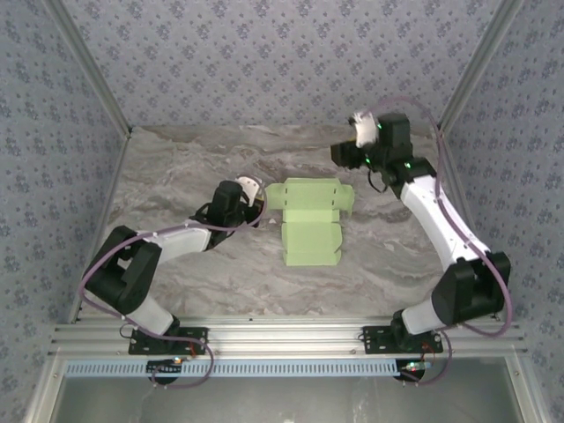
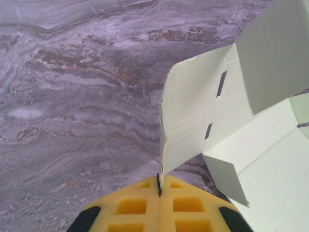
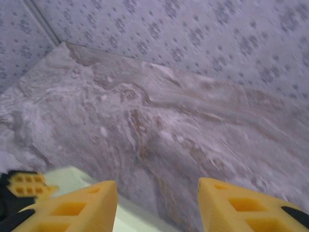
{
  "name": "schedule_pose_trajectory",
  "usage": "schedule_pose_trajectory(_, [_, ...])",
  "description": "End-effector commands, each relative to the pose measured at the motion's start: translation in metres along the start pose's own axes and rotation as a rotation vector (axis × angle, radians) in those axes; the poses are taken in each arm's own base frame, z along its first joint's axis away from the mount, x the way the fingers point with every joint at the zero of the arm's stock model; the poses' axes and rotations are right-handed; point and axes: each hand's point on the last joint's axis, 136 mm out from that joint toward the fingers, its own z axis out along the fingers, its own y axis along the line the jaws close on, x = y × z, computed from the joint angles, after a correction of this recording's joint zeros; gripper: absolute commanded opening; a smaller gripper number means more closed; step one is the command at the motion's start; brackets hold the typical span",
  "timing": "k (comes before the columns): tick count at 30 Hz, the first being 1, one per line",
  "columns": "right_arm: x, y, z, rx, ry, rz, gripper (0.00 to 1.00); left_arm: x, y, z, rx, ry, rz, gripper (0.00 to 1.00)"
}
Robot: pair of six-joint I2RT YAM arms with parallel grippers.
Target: Fold the paper box
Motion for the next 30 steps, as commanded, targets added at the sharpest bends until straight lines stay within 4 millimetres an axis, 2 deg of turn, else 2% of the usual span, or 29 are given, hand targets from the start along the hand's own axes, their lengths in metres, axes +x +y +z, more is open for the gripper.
schedule_pose_trajectory(1, [0.062, 0.036, 0.014, -0.103, 0.280, -0.167, 0.48, -0.014, -0.002, -0.006, -0.029, -0.073, 0.046, 0.00])
schedule_pose_trajectory(3, [0.079, 0.047, 0.019, -0.133, 0.346, -0.405, 0.47, -0.015, 0.000, -0.010, -0.044, -0.108, 0.044, 0.00])
schedule_pose_trajectory(6, [0.101, 0.054, 0.021, -0.219, 0.427, -0.663, 0.47, -0.014, 0.003, -0.011, -0.060, -0.129, 0.040, 0.00])
schedule_pose_trajectory(9, [0.115, 0.044, 0.037, -0.194, 0.489, -0.859, 0.46, -0.014, -0.002, -0.011, -0.033, -0.130, 0.037, 0.00])
schedule_pose_trajectory(16, [0.125, 0.027, 0.071, -0.129, 0.548, -1.066, 0.42, -0.011, -0.003, -0.012, -0.025, -0.139, 0.020, 0.00])
schedule_pose_trajectory(19, [0.135, 0.035, 0.077, -0.150, 0.567, -1.129, 0.31, -0.009, 0.000, -0.010, -0.041, -0.128, 0.016, 0.00])
schedule_pose_trajectory(22, [0.141, 0.049, 0.081, -0.150, 0.536, -1.185, 0.16, -0.007, 0.002, -0.009, -0.047, -0.124, 0.004, 0.00])
schedule_pose_trajectory(24, [0.141, 0.054, 0.085, -0.119, 0.496, -1.226, 0.12, -0.005, 0.006, -0.008, -0.066, -0.117, -0.007, 0.00])
schedule_pose_trajectory(26, [0.144, 0.055, 0.089, -0.091, 0.484, -1.267, 0.05, -0.003, 0.008, -0.009, -0.076, -0.111, -0.038, 0.08])
schedule_pose_trajectory(27, [0.147, 0.053, 0.090, -0.070, 0.494, -1.287, 0.01, -0.002, 0.007, -0.011, -0.071, -0.115, -0.055, 0.15])
schedule_pose_trajectory(29, [0.150, 0.049, 0.091, -0.021, 0.502, -1.326, 0.00, -0.001, 0.007, -0.015, -0.061, -0.125, -0.090, 0.35])
schedule_pose_trajectory(30, [0.150, 0.048, 0.092, 0.009, 0.488, -1.351, 0.00, 0.001, 0.008, -0.017, -0.058, -0.124, -0.103, 0.42])
